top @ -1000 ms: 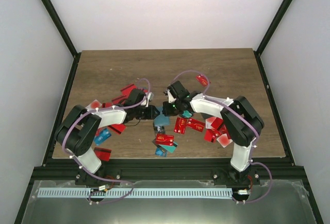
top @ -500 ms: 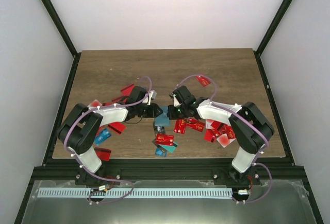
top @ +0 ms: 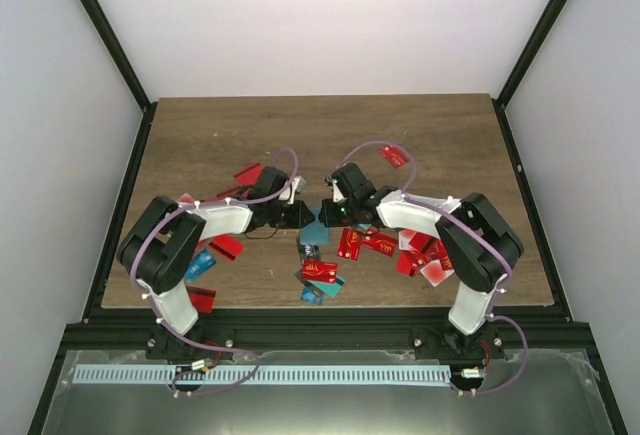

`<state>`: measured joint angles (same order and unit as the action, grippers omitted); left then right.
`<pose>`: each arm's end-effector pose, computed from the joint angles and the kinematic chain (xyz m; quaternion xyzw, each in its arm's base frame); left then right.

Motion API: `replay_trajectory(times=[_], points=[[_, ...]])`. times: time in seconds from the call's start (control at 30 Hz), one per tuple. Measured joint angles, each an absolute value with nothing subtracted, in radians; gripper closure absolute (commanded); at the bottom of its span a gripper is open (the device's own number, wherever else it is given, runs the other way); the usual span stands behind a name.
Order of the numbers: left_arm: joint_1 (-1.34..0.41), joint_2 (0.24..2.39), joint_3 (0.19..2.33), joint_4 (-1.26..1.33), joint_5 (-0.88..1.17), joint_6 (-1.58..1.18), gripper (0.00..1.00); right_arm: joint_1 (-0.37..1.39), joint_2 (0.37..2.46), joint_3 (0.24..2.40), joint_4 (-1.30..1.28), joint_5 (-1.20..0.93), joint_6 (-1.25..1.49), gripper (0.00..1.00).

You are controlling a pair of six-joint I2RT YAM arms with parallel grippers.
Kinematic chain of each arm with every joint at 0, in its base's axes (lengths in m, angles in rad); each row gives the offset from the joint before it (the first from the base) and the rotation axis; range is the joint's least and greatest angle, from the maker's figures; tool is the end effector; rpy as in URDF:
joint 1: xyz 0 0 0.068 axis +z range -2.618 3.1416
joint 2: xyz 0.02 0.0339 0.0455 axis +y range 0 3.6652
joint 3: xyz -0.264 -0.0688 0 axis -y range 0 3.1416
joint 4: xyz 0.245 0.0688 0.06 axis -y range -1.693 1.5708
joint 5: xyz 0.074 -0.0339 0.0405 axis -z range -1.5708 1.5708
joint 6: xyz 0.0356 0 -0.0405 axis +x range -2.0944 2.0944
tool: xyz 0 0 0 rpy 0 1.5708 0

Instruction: Put the credit cards into the card holder

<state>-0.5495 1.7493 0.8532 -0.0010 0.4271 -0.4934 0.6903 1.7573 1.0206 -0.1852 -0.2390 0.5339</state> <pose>0.2764 -0.1866 0.1363 0.0959 0.9200 -0.3343 0.1804 0.2694 0.2334 0.1662 -0.1114 0.9352 0.2743 0.1941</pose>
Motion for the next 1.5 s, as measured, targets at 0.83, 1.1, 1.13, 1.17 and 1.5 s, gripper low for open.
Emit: replay_trajectory(times=[0.83, 1.1, 1.13, 1.17, 1.5], points=[[-0.55, 1.764, 0.871, -0.029, 0.41, -0.482, 0.95, 0.69, 1.802, 1.021, -0.164, -0.27, 0.537, 0.92], [-0.551, 1.766, 0.875, -0.033, 0.41, -0.482, 0.95, 0.69, 1.802, 1.02, -0.139, -0.276, 0.554, 0.93], [-0.551, 1.766, 0.875, -0.033, 0.409, -0.482, 0.95, 0.69, 1.802, 1.02, -0.136, -0.276, 0.555, 0.94], [-0.551, 1.766, 0.875, -0.033, 0.409, -0.482, 0.95, 0.69, 1.802, 1.02, -0.134, -0.276, 0.557, 0.94], [-0.552, 1.766, 0.876, -0.033, 0.409, -0.482, 0.95, 0.69, 1.802, 0.985, -0.09, -0.278, 0.565, 0.98]])
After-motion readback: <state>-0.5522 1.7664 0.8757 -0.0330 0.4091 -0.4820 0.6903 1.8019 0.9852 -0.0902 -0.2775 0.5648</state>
